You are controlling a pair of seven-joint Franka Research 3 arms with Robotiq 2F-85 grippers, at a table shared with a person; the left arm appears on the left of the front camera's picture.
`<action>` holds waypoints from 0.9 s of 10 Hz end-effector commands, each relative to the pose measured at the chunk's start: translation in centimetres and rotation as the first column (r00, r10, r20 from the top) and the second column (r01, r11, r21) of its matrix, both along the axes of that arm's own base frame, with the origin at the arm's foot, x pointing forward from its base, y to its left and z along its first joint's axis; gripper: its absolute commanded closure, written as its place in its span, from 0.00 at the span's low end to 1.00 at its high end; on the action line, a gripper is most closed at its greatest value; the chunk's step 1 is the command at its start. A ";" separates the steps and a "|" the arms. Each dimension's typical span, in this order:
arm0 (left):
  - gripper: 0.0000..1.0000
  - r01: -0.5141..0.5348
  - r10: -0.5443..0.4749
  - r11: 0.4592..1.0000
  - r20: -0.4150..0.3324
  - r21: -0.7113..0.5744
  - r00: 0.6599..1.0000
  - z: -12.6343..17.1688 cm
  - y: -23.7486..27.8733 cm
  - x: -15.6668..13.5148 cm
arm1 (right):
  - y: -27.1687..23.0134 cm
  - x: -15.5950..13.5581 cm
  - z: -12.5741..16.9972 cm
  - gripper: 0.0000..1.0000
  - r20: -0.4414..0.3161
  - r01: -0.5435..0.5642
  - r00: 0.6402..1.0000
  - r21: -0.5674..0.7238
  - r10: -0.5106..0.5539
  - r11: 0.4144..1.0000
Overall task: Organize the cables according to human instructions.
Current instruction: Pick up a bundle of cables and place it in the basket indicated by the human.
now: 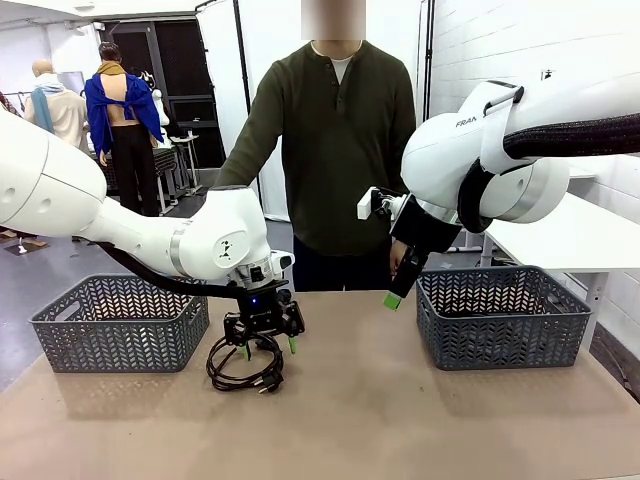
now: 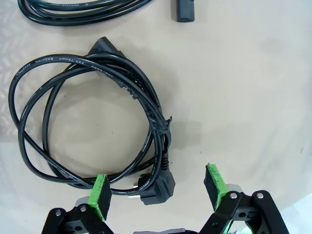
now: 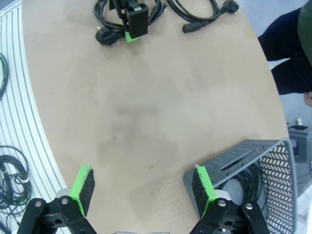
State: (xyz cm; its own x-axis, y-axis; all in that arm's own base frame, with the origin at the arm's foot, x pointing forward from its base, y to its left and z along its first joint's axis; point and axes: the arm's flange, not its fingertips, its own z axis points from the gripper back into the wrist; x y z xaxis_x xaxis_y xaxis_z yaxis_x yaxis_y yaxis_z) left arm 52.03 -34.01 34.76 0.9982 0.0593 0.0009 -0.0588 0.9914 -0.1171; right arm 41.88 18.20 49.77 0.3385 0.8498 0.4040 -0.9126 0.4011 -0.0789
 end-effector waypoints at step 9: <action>0.00 -0.077 0.073 0.996 0.073 0.045 0.995 -3.1 -0.3 1.9 | 0.0 0.0 -0.1 0.00 0.003 0.003 1.000 -0.002 -0.003 1.000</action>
State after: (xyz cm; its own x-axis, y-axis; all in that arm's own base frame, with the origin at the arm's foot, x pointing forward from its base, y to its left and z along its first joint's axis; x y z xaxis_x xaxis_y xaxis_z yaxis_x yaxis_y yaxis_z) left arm 53.31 -33.92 31.86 0.9907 0.1252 0.0527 -0.1202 0.9887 -0.0893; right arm 41.88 18.20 49.77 0.3385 0.8498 0.4040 -0.9126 0.4011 -0.0789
